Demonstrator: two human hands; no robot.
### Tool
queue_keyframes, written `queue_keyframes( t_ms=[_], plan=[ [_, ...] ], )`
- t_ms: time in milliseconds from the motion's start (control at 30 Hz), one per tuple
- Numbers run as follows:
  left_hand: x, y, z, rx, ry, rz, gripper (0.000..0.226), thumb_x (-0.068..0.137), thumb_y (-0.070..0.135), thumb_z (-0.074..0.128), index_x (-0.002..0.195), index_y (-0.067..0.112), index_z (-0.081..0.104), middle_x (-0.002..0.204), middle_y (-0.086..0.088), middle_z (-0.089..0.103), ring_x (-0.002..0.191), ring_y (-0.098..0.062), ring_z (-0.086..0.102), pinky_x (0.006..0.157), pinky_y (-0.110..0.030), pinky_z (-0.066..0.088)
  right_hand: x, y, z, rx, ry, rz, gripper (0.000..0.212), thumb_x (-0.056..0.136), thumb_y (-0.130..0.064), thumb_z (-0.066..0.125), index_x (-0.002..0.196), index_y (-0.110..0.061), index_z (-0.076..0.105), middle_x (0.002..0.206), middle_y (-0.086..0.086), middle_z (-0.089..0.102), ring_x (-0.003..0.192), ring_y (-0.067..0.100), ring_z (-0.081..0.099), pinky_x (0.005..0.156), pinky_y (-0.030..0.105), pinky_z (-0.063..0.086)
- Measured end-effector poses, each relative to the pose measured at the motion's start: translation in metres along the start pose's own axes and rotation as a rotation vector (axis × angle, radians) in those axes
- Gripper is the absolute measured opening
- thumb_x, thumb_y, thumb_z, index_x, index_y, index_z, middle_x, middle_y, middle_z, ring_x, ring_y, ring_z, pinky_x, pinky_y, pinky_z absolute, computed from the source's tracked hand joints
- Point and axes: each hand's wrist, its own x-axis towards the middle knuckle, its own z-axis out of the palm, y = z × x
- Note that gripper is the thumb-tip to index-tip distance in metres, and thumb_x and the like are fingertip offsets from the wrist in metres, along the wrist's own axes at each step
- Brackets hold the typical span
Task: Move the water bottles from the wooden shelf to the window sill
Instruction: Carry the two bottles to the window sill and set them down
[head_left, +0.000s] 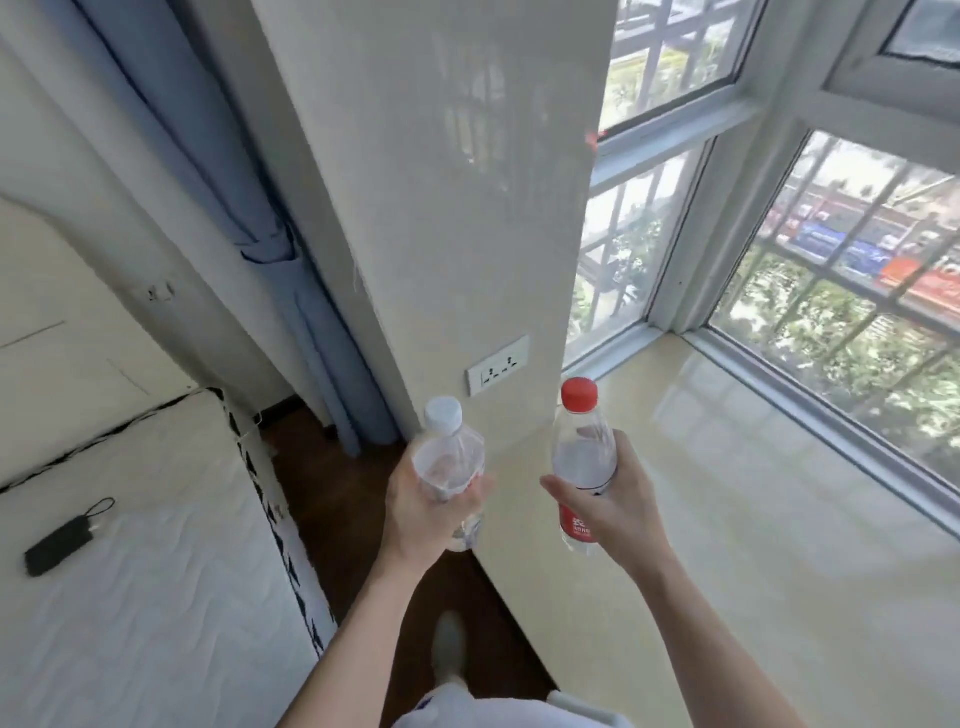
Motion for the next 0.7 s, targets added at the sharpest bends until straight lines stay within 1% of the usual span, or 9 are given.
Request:
queue_keyframes(
  t_ms=[67,133,233,300,367,433,500,600,700],
  plan=[
    [0.026,0.001,0.019,0.006,-0.081,-0.006,0.054,0.056,0.047,0.084,0.102,0.026,0.065,0.093,0.014,0.071,0.092,-0.004,0.066,0.078,-0.013,0.050,0.010,0.008,-0.015,0.017,0.087,0.047,0.059,0.060,-0.047,0.084,0.109,-0.041,0.052,0.097,-0.012,0.065,0.094,0.014,0.065,0.084,0.045,0.056],
    [0.049,0.002,0.039,0.028,-0.165,-0.020,0.052,0.059,0.040,0.087,0.103,0.022,0.066,0.094,0.010,0.071,0.092,-0.007,0.067,0.077,-0.013,0.050,0.019,0.014,-0.030,0.056,0.179,0.100,0.060,0.058,-0.045,0.085,0.109,-0.043,0.053,0.100,-0.012,0.065,0.096,0.015,0.065,0.085,0.042,0.056],
    [0.082,0.001,0.068,0.031,-0.322,-0.039,0.039,0.068,0.010,0.088,0.100,0.017,0.067,0.092,0.006,0.071,0.088,-0.006,0.067,0.073,-0.012,0.050,0.031,0.021,-0.045,0.129,0.332,0.162,0.061,0.056,-0.041,0.086,0.109,-0.040,0.056,0.103,-0.004,0.067,0.097,0.018,0.067,0.082,0.038,0.056],
    [0.103,0.000,0.087,0.040,-0.424,-0.041,0.038,0.069,0.002,0.086,0.100,0.014,0.066,0.088,0.009,0.071,0.086,-0.003,0.068,0.074,-0.012,0.050,0.036,0.026,-0.051,0.165,0.423,0.192,0.061,0.056,-0.040,0.087,0.110,-0.036,0.058,0.105,-0.004,0.067,0.098,0.015,0.067,0.081,0.032,0.054],
    [0.120,-0.006,0.105,0.048,-0.500,-0.067,0.038,0.069,0.000,0.085,0.100,0.011,0.066,0.085,0.013,0.072,0.085,-0.005,0.068,0.073,-0.013,0.050,0.042,0.032,-0.054,0.186,0.495,0.221,0.062,0.055,-0.041,0.087,0.111,-0.035,0.059,0.108,-0.005,0.067,0.099,0.011,0.066,0.081,0.028,0.052],
    [0.136,-0.013,0.120,0.053,-0.574,-0.091,0.037,0.069,-0.001,0.085,0.099,0.011,0.066,0.084,0.013,0.072,0.084,-0.003,0.068,0.071,-0.012,0.050,0.048,0.038,-0.053,0.192,0.556,0.253,0.060,0.056,-0.040,0.086,0.109,-0.035,0.058,0.108,-0.005,0.067,0.095,0.007,0.065,0.080,0.027,0.051],
    [0.147,-0.021,0.134,0.069,-0.654,-0.087,0.037,0.069,-0.001,0.085,0.098,0.014,0.066,0.085,0.013,0.072,0.085,-0.001,0.068,0.071,-0.011,0.049,0.054,0.046,-0.051,0.193,0.620,0.277,0.059,0.056,-0.040,0.086,0.108,-0.036,0.057,0.106,-0.005,0.066,0.094,0.010,0.065,0.079,0.029,0.053],
    [0.157,-0.035,0.150,0.080,-0.738,-0.108,0.039,0.069,-0.002,0.085,0.099,0.013,0.066,0.088,0.009,0.073,0.085,-0.002,0.069,0.072,-0.012,0.050,0.060,0.062,-0.044,0.183,0.674,0.308,0.059,0.055,-0.041,0.086,0.106,-0.036,0.057,0.103,-0.007,0.065,0.094,0.012,0.065,0.080,0.032,0.054],
    [0.162,-0.054,0.161,0.090,-0.779,-0.141,0.049,0.065,0.008,0.091,0.106,0.013,0.065,0.097,0.001,0.073,0.091,-0.008,0.069,0.078,-0.018,0.053,0.058,0.081,-0.037,0.158,0.685,0.343,0.060,0.056,-0.042,0.086,0.108,-0.036,0.057,0.105,-0.010,0.065,0.097,0.014,0.064,0.079,0.030,0.054]
  ],
)
